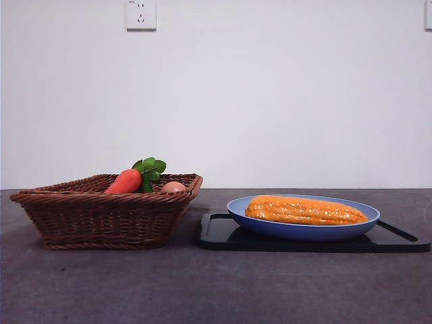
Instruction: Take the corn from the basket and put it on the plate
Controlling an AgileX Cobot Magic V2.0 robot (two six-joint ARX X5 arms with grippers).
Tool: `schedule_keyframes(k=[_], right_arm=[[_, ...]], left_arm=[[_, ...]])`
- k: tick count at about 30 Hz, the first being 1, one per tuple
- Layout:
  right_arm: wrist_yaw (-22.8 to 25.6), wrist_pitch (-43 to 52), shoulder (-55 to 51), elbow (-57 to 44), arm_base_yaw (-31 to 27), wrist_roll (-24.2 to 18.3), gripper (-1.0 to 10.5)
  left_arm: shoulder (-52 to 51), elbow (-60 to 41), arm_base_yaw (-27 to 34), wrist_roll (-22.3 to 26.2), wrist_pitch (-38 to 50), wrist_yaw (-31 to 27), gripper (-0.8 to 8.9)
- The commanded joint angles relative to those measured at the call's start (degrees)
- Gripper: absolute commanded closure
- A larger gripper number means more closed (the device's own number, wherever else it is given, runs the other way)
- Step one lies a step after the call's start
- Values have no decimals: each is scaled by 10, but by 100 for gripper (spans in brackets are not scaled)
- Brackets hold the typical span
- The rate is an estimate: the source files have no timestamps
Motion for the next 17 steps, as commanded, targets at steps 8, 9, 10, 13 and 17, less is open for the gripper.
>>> schedule_keyframes(k=[8, 9, 10, 13, 17], right_arm=[[24, 72, -6, 5, -13, -55, 945], [37, 105, -15, -3, -23, -71, 945], [45, 144, -25, -16, -34, -82, 945], [46, 258, -64, -70, -58, -84, 945], [54, 393, -134, -172, -91, -84, 945]], left_arm=[[-1, -4, 2, -1, 0, -1, 806], [-1, -4, 2, -1, 0, -1, 806], [-1, -4, 2, -1, 0, -1, 806], [-1, -4, 2, -1, 0, -1, 806], [-1, -4, 2, -1, 0, -1, 806]])
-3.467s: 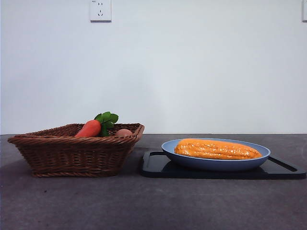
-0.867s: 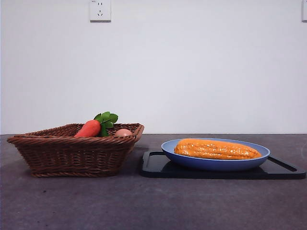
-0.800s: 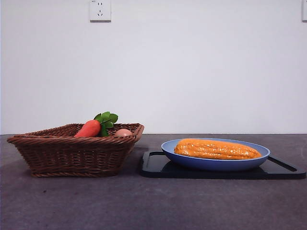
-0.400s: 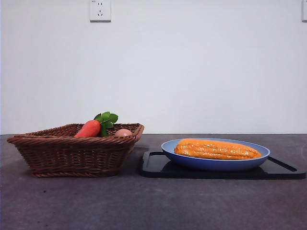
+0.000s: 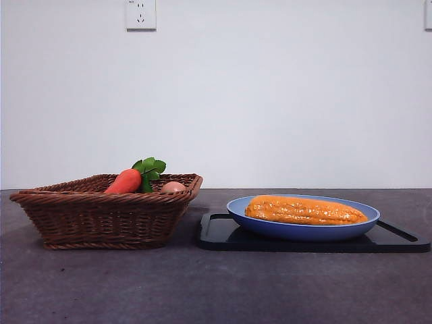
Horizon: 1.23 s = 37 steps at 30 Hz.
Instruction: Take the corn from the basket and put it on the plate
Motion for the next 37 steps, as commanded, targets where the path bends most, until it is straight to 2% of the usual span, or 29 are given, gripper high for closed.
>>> schedule_keyframes(k=[1, 7, 14, 27, 37], right_arm=[[14, 97, -43, -69, -19, -9, 945], [125, 248, -141, -224, -28, -9, 945], [145, 351, -231, -357, -28, 9, 945], [154, 344, -309, -456, -28, 41, 945], [154, 277, -309, -458, -28, 40, 945]], left_arm=[[-1, -4, 2, -1, 0, -1, 806], [-1, -4, 2, -1, 0, -1, 806], [-1, -4, 2, -1, 0, -1, 806], [-1, -4, 2, -1, 0, -1, 806], [-1, -4, 2, -1, 0, -1, 806]])
